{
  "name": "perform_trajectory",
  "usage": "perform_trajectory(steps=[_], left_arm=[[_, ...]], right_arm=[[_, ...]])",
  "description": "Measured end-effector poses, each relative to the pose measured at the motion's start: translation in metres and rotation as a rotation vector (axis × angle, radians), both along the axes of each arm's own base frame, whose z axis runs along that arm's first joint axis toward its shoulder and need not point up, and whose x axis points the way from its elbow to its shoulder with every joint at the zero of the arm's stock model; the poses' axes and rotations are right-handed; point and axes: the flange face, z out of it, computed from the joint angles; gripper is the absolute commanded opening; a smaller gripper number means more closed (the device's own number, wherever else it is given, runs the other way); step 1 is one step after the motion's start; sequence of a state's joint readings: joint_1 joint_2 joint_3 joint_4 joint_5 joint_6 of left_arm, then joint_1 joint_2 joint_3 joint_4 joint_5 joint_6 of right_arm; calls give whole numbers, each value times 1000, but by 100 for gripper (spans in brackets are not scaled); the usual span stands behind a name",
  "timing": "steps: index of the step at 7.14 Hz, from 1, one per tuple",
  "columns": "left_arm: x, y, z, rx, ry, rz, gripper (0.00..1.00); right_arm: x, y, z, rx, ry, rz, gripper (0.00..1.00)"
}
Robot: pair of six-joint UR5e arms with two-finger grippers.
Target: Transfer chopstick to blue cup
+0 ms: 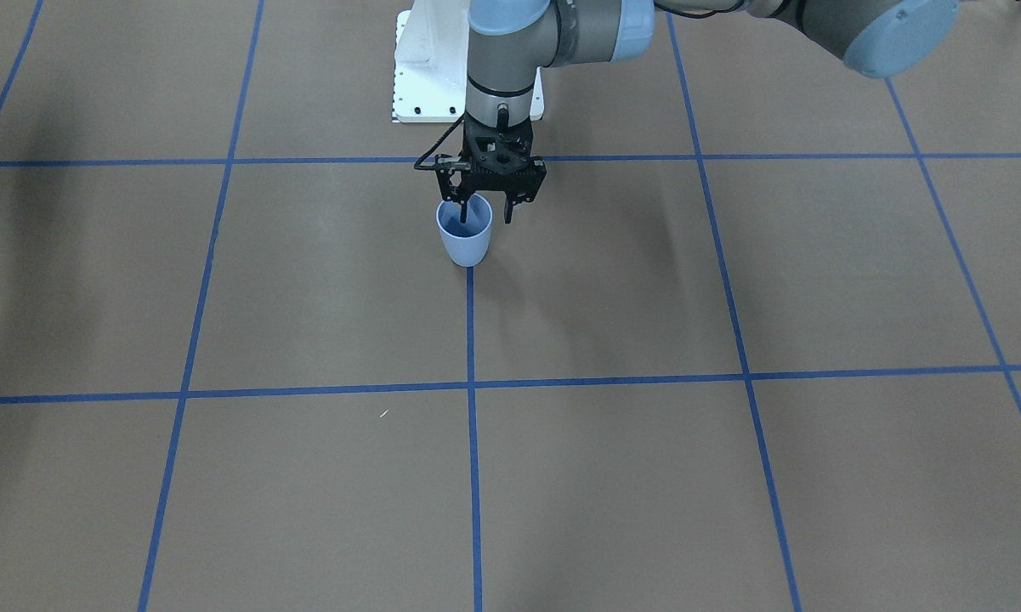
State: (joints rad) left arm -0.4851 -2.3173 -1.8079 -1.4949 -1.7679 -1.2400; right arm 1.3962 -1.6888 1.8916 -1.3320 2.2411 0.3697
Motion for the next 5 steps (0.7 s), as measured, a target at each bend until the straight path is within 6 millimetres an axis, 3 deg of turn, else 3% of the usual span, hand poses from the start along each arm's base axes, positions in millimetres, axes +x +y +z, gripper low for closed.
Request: perform_trajectory(steps=[1,2,4,5], left_arm=[[-47,-30,12,44,-27,58,99],[-104,-67,42,123,-69,144,99],[-229,-137,131,277,-173,307,99],[-305,-166,185,328,-230,358,99]], right_arm=[[1,1,1,14,6,-15,100],[7,4,5,33,16,-32,100],[36,19,25,54,47,-43,100],[54,30,40,61,66,-51,100]])
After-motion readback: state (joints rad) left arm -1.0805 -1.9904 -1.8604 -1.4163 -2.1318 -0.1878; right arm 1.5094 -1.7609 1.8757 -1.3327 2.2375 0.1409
